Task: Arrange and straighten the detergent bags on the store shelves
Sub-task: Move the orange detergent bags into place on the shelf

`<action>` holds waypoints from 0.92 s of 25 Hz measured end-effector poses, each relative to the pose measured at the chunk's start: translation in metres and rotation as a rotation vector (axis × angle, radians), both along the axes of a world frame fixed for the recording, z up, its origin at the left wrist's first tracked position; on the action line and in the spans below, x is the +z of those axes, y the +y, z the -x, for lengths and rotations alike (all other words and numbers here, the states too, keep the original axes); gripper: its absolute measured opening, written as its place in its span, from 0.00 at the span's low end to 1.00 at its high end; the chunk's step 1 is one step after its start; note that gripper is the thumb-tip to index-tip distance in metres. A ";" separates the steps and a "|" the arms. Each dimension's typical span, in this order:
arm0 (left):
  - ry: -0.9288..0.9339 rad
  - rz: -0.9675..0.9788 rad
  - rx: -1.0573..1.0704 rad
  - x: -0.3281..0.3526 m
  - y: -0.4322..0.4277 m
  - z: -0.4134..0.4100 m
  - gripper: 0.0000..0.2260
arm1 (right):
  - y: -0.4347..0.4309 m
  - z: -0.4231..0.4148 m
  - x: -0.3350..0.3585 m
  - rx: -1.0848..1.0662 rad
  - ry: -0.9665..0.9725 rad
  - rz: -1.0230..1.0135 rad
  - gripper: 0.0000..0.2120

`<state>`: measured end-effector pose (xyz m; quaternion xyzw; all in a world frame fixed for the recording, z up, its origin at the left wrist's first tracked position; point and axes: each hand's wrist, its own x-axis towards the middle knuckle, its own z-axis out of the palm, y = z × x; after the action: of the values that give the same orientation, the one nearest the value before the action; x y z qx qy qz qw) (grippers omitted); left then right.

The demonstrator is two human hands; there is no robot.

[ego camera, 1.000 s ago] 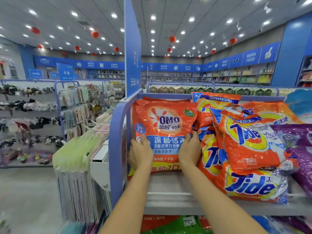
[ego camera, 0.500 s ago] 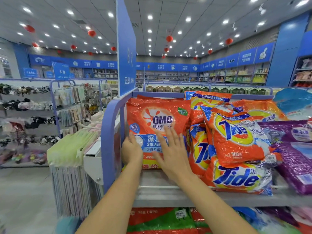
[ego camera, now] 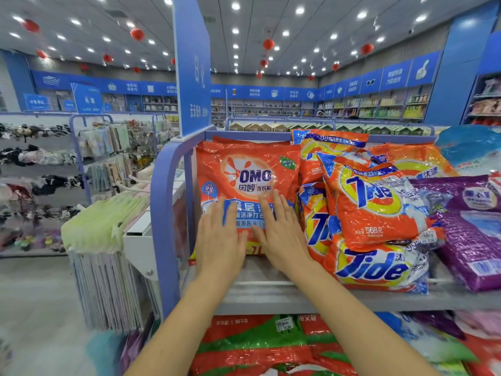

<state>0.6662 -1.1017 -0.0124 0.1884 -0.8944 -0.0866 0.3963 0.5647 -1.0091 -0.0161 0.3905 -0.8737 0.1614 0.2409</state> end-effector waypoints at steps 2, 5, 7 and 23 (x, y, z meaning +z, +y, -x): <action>-0.231 0.104 0.038 -0.006 0.006 0.000 0.29 | 0.002 0.002 -0.003 -0.032 -0.001 -0.100 0.39; -0.291 0.097 0.067 -0.005 0.005 0.001 0.29 | 0.000 0.002 -0.004 -0.033 -0.019 -0.114 0.42; -0.276 0.097 0.055 -0.006 0.006 0.001 0.29 | 0.000 0.001 -0.005 -0.033 -0.016 -0.095 0.38; 0.057 -0.008 -0.053 -0.012 0.007 -0.006 0.14 | 0.170 -0.079 0.003 0.039 0.166 0.443 0.14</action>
<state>0.6717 -1.0950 -0.0245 0.1635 -0.8871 -0.1060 0.4185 0.6441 -0.8390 -0.0129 0.3571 -0.7863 0.3212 0.3887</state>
